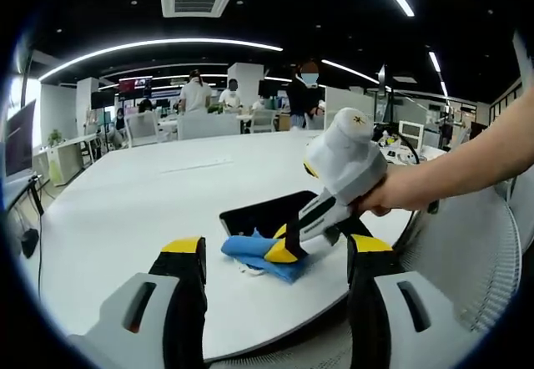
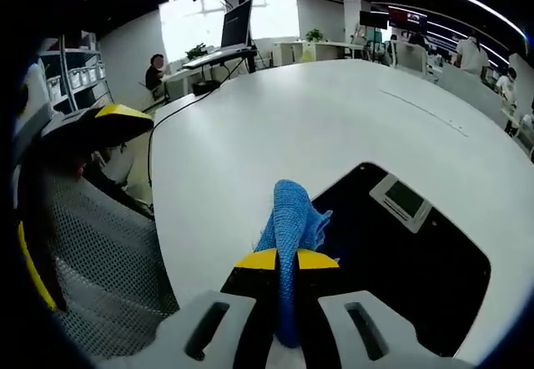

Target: Wipe the mirror surface with the cleaning cloth until all visible marks leave the cleaned area.

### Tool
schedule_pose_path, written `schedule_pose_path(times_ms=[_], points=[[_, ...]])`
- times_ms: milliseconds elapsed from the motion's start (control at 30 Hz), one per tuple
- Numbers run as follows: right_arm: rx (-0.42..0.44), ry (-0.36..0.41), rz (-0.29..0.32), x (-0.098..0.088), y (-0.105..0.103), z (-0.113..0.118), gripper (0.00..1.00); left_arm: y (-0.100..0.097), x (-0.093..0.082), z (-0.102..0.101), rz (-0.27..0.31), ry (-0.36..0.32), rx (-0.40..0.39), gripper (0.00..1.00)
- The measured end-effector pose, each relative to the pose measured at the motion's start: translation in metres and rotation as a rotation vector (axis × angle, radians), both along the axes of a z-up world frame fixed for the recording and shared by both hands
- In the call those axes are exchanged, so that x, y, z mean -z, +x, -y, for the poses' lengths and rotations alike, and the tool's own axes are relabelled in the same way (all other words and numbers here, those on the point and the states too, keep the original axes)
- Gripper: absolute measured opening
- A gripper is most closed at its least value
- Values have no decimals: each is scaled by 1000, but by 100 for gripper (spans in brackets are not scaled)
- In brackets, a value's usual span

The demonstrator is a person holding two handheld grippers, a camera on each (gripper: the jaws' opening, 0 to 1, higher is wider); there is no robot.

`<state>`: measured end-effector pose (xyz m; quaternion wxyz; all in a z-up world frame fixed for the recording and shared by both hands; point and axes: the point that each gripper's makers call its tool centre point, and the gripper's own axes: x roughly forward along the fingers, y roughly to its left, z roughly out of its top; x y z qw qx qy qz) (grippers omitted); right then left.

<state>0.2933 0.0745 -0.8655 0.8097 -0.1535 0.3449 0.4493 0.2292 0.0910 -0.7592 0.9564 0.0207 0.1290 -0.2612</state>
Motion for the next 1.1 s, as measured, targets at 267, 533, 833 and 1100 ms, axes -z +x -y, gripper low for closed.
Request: schedule_pose_path(times_ms=[267, 533, 833, 1100], points=[[5, 7, -3, -1, 0, -3, 1, 0, 0, -1, 1, 0, 0, 66], [0, -3, 5, 0, 1, -3, 0, 1, 0, -1, -2, 1, 1, 67], [9, -20, 23, 0, 11, -3, 0, 1, 0, 0, -6, 3, 5, 67], [17, -37, 20, -1, 23, -2, 0, 1, 0, 0, -5, 4, 2, 67]])
